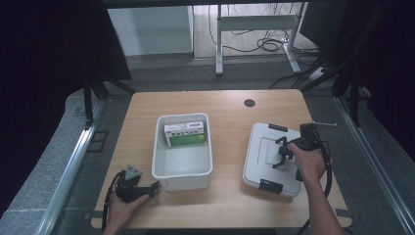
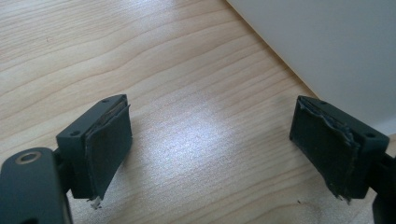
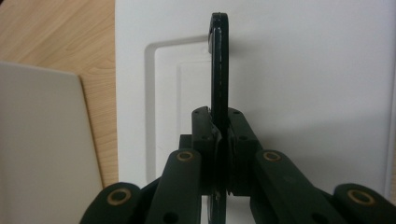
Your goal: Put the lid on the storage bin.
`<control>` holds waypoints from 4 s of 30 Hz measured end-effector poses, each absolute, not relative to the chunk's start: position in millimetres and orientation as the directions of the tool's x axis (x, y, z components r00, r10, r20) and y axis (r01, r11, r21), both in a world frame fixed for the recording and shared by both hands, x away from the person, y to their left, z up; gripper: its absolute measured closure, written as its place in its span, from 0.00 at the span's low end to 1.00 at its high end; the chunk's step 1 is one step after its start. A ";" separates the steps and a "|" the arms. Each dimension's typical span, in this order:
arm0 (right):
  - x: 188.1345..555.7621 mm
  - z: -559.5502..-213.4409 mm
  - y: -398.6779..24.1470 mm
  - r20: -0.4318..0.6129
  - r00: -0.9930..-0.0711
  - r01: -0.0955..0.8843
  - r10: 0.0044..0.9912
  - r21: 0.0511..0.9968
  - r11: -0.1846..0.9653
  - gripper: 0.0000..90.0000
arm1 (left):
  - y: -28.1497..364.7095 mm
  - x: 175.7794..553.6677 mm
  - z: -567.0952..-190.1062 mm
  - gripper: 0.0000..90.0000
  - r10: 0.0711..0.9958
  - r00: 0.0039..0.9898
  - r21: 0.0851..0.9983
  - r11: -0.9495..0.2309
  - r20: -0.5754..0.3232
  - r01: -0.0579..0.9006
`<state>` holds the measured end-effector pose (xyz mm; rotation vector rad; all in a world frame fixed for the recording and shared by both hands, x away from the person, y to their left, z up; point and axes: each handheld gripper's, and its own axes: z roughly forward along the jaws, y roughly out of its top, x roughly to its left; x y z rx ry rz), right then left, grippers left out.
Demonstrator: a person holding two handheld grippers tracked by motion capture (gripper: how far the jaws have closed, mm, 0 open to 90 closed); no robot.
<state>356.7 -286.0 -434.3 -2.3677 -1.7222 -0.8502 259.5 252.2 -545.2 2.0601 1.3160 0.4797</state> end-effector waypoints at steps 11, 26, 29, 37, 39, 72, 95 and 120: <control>350.0 -418.9 -283.2 0.490 0.144 0.905 0.860 0.287 -0.315 0.94 | 252.2 259.4 -545.2 0.14 0.901 0.432 0.683 -0.295 -0.034 0.668; 342.9 -403.3 -275.3 0.511 0.070 0.905 0.857 0.329 -0.270 0.94 | 252.1 259.4 -545.3 0.14 0.901 0.432 0.684 -0.294 -0.034 0.668; 341.7 -400.1 -273.9 0.508 0.055 0.903 0.859 0.342 -0.259 0.94 | 252.1 259.4 -545.3 0.14 0.901 0.432 0.684 -0.294 -0.034 0.668; 337.6 -391.1 -267.9 0.516 0.014 0.902 0.857 0.363 -0.234 0.94 | 252.1 259.4 -545.2 0.14 0.901 0.432 0.684 -0.294 -0.034 0.668; 336.9 -388.1 -265.9 0.515 0.002 0.902 0.857 0.370 -0.224 0.94 | 252.2 259.4 -545.2 0.14 0.902 0.431 0.684 -0.295 -0.032 0.667; 337.1 -344.5 -215.3 0.534 -0.131 0.894 0.835 0.428 -0.134 0.94 | 252.2 258.3 -545.1 0.15 0.903 0.429 0.683 -0.292 -0.033 0.669; 345.2 -314.2 -166.0 0.528 -0.198 0.893 0.826 0.445 -0.070 0.94 | 252.3 258.4 -545.1 0.15 0.903 0.429 0.683 -0.293 -0.033 0.669; 356.6 -308.1 -111.3 0.530 -0.217 0.910 0.820 0.414 -0.027 0.94 | 252.1 258.7 -545.2 0.14 0.903 0.429 0.683 -0.293 -0.033 0.669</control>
